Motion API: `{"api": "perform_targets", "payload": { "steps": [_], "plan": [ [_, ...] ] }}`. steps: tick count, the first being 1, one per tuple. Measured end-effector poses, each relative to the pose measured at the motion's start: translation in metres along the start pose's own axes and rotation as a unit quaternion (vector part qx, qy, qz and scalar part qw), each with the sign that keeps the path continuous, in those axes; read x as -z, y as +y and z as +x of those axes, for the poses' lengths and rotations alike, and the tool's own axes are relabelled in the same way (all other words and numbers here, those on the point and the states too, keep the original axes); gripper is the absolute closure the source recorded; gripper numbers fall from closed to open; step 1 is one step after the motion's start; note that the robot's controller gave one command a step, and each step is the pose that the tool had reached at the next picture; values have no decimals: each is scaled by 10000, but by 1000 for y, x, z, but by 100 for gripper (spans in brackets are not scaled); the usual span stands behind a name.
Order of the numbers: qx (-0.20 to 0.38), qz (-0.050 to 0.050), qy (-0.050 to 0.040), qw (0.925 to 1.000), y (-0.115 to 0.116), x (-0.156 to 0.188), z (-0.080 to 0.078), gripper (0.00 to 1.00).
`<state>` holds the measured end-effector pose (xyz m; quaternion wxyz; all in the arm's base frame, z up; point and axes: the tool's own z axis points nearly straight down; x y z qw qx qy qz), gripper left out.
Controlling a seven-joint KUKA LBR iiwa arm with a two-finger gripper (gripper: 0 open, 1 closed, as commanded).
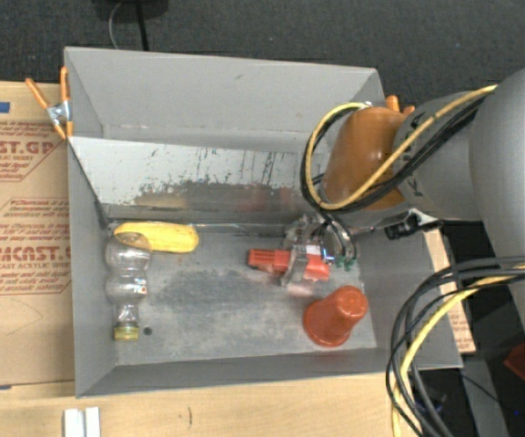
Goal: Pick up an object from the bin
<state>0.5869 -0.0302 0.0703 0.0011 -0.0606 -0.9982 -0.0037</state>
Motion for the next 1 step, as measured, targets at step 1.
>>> {"api": "perform_targets", "payload": {
  "steps": [1],
  "plan": [
    [-139, 8, -48, 9999, -12, 54, 6, 100]
  ]
}}
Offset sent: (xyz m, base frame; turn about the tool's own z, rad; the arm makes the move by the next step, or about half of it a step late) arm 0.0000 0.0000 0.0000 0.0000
